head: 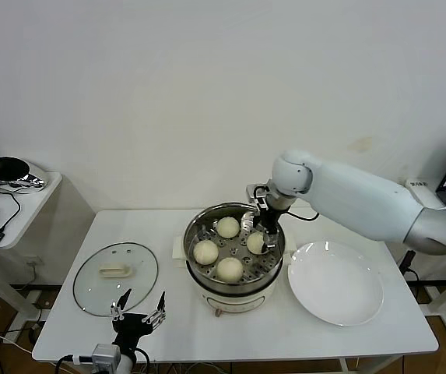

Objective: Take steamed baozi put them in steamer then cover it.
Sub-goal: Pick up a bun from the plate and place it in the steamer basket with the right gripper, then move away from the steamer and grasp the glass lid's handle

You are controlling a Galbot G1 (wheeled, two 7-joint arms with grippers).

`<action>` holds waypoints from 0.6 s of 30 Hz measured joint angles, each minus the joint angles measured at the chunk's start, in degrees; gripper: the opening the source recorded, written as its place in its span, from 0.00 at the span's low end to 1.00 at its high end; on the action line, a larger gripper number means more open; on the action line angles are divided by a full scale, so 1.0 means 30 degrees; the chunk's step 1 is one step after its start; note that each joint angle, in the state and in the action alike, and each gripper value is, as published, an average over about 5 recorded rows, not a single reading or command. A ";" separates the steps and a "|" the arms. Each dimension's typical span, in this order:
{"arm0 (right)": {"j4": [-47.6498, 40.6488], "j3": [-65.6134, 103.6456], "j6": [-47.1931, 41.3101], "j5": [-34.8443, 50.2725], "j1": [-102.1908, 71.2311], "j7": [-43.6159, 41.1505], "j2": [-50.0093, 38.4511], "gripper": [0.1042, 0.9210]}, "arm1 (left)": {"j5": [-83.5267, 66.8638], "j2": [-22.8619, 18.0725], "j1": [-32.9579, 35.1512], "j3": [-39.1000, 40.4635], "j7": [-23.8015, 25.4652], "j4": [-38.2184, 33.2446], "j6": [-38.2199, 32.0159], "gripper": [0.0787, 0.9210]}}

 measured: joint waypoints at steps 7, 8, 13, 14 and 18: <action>0.0734 0.2565 0.0630 0.0843 -0.0276 0.1088 -0.1368 0.88 | -0.0113 0.0052 -0.0195 -0.0265 0.0047 0.0212 0.0080 0.88; 0.0806 0.3151 0.0844 0.1137 -0.0385 0.1551 -0.1578 0.88 | -0.0150 0.0038 -0.0222 -0.0331 0.0046 0.0269 0.0093 0.88; 0.1218 0.6392 0.2063 0.2935 -0.1214 0.4772 -0.2551 0.88 | -0.0335 -0.0070 -0.0287 -0.0691 -0.0006 0.0511 0.0100 0.88; 0.1332 0.7165 0.2283 0.3289 -0.1491 0.5474 -0.2730 0.88 | -0.0401 -0.0103 -0.0295 -0.0773 -0.0042 0.0536 0.0090 0.88; 0.1994 1.0471 0.3115 0.4665 -0.3075 0.8159 -0.3376 0.88 | -0.0727 -0.0176 -0.0343 -0.1141 -0.0166 0.0557 0.0066 0.88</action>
